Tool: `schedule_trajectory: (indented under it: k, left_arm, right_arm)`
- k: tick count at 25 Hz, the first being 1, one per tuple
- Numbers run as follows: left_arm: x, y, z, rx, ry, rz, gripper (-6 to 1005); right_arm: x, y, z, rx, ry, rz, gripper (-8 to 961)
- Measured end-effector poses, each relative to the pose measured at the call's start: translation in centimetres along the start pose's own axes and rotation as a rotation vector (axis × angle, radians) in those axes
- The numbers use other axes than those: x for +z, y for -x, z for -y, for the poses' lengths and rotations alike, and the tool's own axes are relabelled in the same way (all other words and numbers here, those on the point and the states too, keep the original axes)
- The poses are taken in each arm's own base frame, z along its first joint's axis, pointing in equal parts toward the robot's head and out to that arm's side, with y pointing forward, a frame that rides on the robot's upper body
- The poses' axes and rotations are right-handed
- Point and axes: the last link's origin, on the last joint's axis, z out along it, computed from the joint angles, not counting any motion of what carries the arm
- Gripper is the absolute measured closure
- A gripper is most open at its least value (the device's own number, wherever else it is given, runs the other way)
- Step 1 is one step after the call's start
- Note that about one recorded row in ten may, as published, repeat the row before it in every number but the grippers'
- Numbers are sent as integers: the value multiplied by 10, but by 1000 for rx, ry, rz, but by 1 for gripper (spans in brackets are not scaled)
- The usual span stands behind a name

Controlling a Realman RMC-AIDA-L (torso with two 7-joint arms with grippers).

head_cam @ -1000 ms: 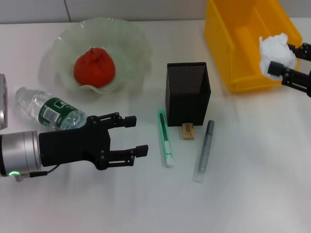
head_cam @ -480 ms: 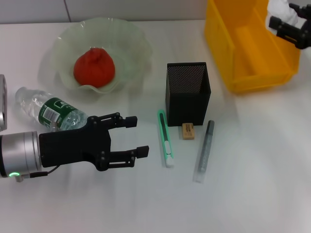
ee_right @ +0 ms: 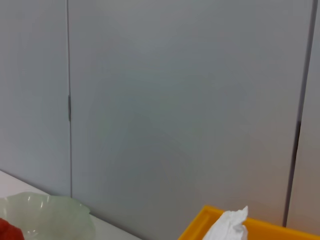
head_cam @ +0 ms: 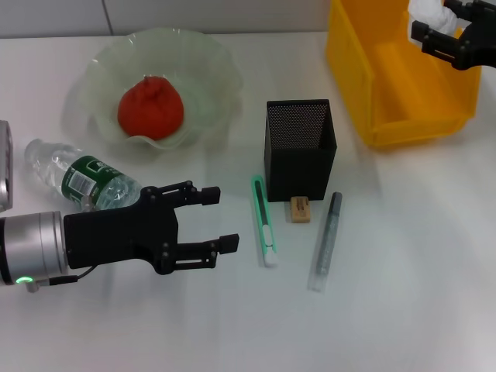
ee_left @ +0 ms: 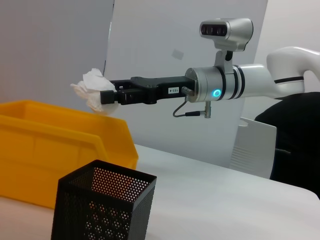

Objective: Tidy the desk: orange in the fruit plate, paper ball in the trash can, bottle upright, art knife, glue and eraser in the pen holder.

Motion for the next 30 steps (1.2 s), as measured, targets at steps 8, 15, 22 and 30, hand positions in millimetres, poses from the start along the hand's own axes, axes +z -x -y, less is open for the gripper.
schedule_trajectory:
  k: [8, 15, 22, 30]
  left_arm:
    - [0, 0, 0, 0, 0, 0, 213]
    - [0, 1, 0, -1, -1, 0, 213]
    - [1, -2, 1, 7, 4, -4, 214]
    - [1, -2, 1, 8, 7, 2, 215]
  right_arm:
    - [1, 0, 3, 2, -17, -3, 167]
    - [-22, 14, -5, 80, 26, 210, 118]
    - [-84, 15, -43, 102, 402, 377, 119]
    - [-97, -15, -66, 131, 580, 168, 118]
